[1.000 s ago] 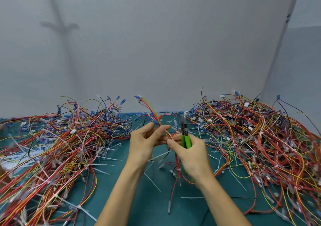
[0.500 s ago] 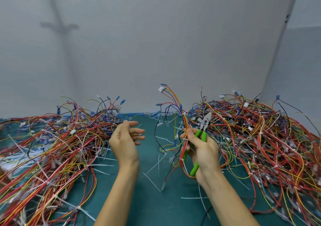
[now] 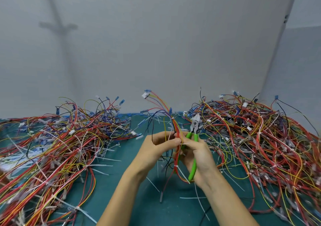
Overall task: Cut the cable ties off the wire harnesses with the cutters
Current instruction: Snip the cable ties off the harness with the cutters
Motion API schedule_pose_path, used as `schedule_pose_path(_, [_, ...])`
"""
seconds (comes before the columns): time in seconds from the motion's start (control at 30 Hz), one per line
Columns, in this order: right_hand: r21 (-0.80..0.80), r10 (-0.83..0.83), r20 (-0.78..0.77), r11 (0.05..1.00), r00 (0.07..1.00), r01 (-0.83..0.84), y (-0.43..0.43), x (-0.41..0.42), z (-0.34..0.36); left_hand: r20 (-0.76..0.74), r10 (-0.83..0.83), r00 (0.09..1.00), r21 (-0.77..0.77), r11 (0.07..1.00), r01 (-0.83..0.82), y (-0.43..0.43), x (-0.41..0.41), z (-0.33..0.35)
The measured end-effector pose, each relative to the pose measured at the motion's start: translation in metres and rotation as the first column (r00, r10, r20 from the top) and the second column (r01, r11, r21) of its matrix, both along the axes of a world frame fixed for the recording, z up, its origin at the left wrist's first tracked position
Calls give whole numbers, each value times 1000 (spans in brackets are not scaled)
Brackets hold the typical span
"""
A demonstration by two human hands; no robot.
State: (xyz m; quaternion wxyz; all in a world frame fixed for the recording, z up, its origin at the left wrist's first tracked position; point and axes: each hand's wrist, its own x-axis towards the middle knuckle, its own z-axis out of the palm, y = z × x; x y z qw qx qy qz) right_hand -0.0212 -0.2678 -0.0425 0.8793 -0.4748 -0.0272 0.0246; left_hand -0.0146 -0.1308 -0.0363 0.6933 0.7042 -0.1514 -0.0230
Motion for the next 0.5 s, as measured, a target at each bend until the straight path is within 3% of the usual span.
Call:
schedule_pose_path(0.07, [-30, -13, -7, 999, 1000, 13, 1, -1, 0, 15, 21, 1000, -63, 998, -20, 3, -2, -5])
schedule_pose_path(0.3, [-241, -199, 6, 951, 980, 194, 6, 0, -4, -17, 103, 995, -62, 993, -104, -1, 2, -9])
schedule_pose_path(0.5, [-278, -210, 108, 932, 972, 232, 6, -2, -2, -85, 168, 982, -267, 946, -185, -3, 5, -5])
